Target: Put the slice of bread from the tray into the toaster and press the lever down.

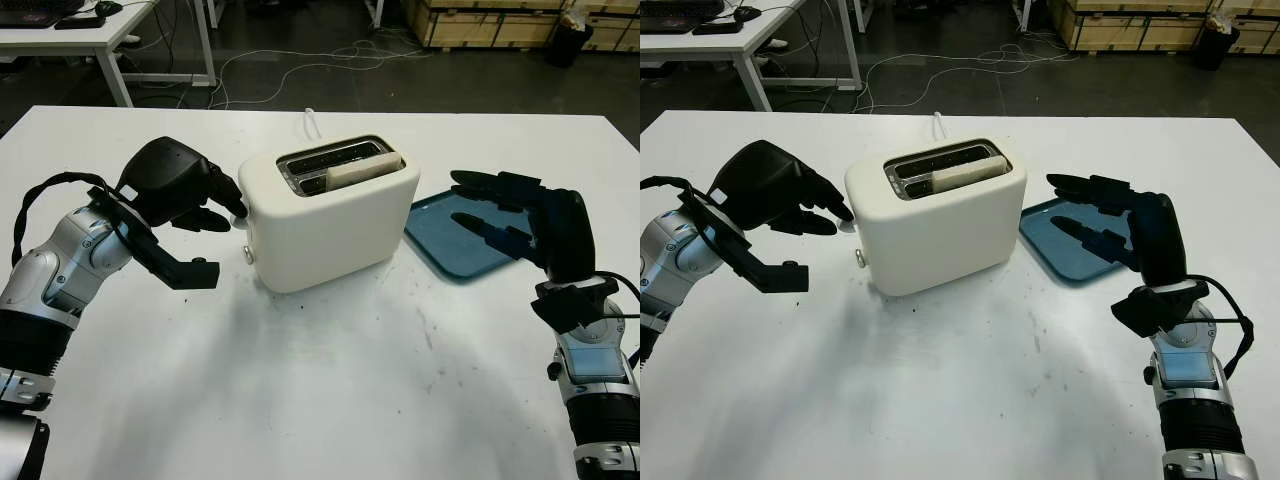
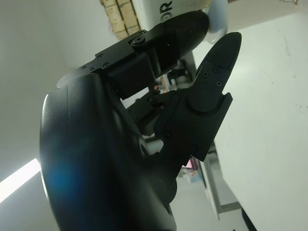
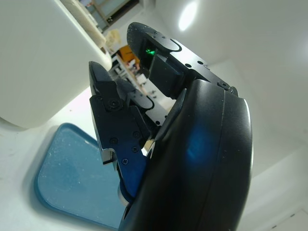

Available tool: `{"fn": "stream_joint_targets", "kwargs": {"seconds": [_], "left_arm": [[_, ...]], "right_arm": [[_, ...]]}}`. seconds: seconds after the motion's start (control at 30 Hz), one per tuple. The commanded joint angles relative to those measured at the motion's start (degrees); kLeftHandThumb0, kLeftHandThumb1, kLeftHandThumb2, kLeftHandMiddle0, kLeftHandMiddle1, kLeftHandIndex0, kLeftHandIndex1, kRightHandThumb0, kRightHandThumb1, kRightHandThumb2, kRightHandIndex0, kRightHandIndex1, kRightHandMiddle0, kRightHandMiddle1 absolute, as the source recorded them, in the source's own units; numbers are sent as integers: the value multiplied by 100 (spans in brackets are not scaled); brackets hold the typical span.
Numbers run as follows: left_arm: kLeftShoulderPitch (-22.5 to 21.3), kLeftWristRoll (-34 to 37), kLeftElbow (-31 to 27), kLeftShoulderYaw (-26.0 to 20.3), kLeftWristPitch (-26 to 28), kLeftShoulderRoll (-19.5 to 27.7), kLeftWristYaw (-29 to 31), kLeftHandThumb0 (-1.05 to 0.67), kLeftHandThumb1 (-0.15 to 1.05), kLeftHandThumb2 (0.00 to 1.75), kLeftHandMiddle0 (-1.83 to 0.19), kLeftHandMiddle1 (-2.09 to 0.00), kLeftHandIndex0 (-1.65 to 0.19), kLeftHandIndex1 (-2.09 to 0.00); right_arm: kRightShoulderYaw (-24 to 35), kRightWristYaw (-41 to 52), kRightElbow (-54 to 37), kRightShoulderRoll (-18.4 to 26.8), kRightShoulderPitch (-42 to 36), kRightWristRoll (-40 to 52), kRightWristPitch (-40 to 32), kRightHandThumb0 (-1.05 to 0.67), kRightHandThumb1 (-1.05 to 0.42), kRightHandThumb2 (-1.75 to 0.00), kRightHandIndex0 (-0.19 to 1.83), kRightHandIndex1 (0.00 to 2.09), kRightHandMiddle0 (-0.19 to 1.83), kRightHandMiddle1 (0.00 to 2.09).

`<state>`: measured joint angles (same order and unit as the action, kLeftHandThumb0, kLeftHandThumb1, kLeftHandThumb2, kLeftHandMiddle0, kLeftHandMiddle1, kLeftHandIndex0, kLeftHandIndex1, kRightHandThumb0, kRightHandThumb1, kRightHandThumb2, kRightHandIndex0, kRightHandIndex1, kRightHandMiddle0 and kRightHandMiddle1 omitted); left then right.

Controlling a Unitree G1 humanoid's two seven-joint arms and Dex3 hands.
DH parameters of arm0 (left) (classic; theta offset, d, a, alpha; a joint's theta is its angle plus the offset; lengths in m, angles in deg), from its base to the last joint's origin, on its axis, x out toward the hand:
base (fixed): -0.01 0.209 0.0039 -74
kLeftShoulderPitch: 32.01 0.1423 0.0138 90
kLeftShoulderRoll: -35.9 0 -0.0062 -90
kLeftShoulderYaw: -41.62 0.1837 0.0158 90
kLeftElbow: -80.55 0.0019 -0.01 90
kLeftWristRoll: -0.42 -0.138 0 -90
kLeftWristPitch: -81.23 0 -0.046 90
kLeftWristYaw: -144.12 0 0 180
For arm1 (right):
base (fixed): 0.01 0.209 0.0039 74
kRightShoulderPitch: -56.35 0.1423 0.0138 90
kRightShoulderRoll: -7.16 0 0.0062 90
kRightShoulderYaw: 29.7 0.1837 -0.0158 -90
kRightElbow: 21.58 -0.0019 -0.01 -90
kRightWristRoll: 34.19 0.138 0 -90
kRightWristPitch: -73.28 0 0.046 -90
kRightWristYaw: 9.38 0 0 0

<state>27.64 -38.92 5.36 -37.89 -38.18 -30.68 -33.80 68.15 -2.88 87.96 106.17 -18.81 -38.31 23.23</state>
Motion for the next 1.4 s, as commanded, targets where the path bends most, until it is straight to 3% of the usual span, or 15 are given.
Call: {"fn": "stream_joint_targets", "kwargs": {"seconds": [0.0, 0.37, 0.47, 0.57, 0.67, 0.83, 1.0, 1.13, 1.37], "left_arm": [[119, 49, 97, 75, -10, -80, -20, -46, 64, 0, -126, -76, -142, 0], [406, 42, 889, 416, 157, -798, -334, -33, 60, 0, -101, -138, -139, 0], [573, 10, 1163, 654, 579, -1202, -307, -32, 65, 1, -104, -112, -135, 0], [719, -6, 1484, 981, 928, -1555, -133, -31, 72, 2, -99, -104, -130, 0], [817, -126, 1419, 1264, 1093, -1563, 24, -36, 77, 2, -99, -96, -125, 0], [785, 28, 1187, 1306, 1206, -1423, 176, -37, 80, 0, -99, -83, -123, -1], [656, 182, 1239, 1302, 1108, -1312, 211, -34, 77, 0, -103, -86, -125, -2], [598, 270, 1271, 1315, 968, -1248, 111, -34, 72, 0, -100, -105, -128, -2], [767, 320, 944, 1265, 1088, -1342, -103, -33, 71, 1, -98, -105, -129, -1]], "right_arm": [[35, -7, -65, -10, -35, 5, 38, -11, -81, 0, 103, 0, 94, 0], [62, -16, -112, -5, -73, -27, 37, -11, -81, 0, 103, 0, 94, 0], [74, -6, -67, -16, -55, 18, 94, -12, -81, 0, 104, 0, 94, 0], [74, -4, -62, -39, -46, 41, 105, -10, -81, 0, 104, 0, 94, 0], [82, 11, -36, -49, -34, 72, 106, -10, -81, 0, 103, 0, 93, 0], [92, -18, 22, -55, -6, 44, 170, -14, -82, 0, 103, 0, 92, 0], [65, 28, -2, -98, 6, 114, 111, -9, -81, 0, 103, 0, 92, 0], [71, 32, -21, -106, 6, 131, 75, -7, -81, 0, 102, 0, 91, 0], [81, 55, 7, -101, 12, 138, 97, -8, -81, 0, 103, 0, 91, 0]]}}
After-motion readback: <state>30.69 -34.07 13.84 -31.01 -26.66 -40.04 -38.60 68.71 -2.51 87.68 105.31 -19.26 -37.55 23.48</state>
